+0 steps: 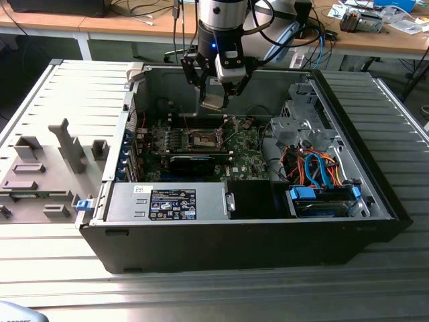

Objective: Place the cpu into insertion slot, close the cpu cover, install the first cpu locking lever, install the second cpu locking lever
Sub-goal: 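Place the cpu into insertion slot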

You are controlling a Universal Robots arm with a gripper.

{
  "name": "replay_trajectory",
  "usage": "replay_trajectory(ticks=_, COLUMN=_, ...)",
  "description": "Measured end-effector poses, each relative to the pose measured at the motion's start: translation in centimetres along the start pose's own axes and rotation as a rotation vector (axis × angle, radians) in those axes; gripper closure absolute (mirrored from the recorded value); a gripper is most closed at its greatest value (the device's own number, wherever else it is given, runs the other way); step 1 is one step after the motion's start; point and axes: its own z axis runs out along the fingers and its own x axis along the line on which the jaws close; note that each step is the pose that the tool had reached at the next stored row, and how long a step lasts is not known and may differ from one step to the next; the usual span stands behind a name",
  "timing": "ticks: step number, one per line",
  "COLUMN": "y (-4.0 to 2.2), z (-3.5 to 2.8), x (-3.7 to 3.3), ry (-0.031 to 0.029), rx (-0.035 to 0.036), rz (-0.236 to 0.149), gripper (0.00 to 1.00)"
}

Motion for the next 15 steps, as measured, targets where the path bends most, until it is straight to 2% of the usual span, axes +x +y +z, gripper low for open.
replay_trajectory(ticks=15, y=0.0, z=0.0, x=0.0, ry=-0.0015, rx=-0.0004, rz=0.018, gripper=0.45)
